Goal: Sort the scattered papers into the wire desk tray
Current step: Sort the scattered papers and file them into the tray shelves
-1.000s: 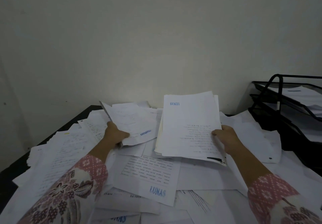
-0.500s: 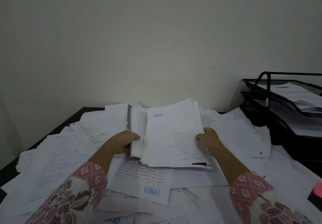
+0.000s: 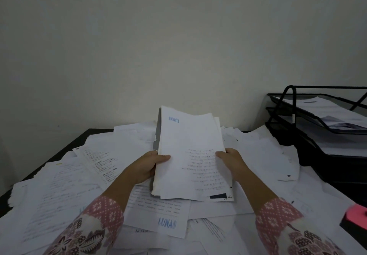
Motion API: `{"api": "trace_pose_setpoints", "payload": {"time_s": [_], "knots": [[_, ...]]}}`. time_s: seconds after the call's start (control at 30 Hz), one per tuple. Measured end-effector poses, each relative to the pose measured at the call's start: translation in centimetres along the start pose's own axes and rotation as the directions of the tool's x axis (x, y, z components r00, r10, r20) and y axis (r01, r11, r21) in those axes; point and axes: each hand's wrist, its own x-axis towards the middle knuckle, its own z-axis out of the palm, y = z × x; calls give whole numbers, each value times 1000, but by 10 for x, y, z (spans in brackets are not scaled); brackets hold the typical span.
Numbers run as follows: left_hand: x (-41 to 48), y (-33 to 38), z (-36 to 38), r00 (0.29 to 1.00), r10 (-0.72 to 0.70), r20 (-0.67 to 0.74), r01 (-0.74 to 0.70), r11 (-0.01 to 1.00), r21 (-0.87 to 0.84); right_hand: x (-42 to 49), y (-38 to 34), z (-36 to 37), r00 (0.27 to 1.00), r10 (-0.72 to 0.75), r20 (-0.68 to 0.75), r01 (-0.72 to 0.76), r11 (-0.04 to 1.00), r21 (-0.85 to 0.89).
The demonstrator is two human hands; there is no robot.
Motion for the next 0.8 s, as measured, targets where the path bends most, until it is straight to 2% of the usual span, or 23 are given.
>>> {"api": "trace_pose_setpoints", "payload": {"time_s": [0.1,0.17,0.27,0.33,0.4,0.5,0.57,0.67,0.8], "knots": [[2,4,3,997,26,-74,-26,1000,1,-1,1,-5,999,23,42,-24,999,24],[8,2,2,984,76,-159,-58,992,116,-1,2,-7,999,22,44,-21,999,-24],[9,2,8,966,92,-239,-2,935,355,-1,2,-9,999,25,35,-23,997,-73],[15,0,11,962,73,-262,48,903,428,-2,2,-10,999,37,36,-34,996,-85],[15,1,15,963,40,-267,82,900,429,-4,1,-10,998,49,45,-43,991,-126],[16,0,16,966,57,-252,82,858,507,-6,-1,-9,997,57,58,-45,980,-191],[14,2,22,953,141,-268,26,843,537,-6,-2,-9,998,27,53,-18,988,-156],[11,6,30,898,321,-302,-144,861,487,-6,-4,-13,999,-33,-12,32,998,-46],[5,15,38,834,452,-316,-384,888,255,-7,-11,-25,997,-65,-34,70,983,168]]}}
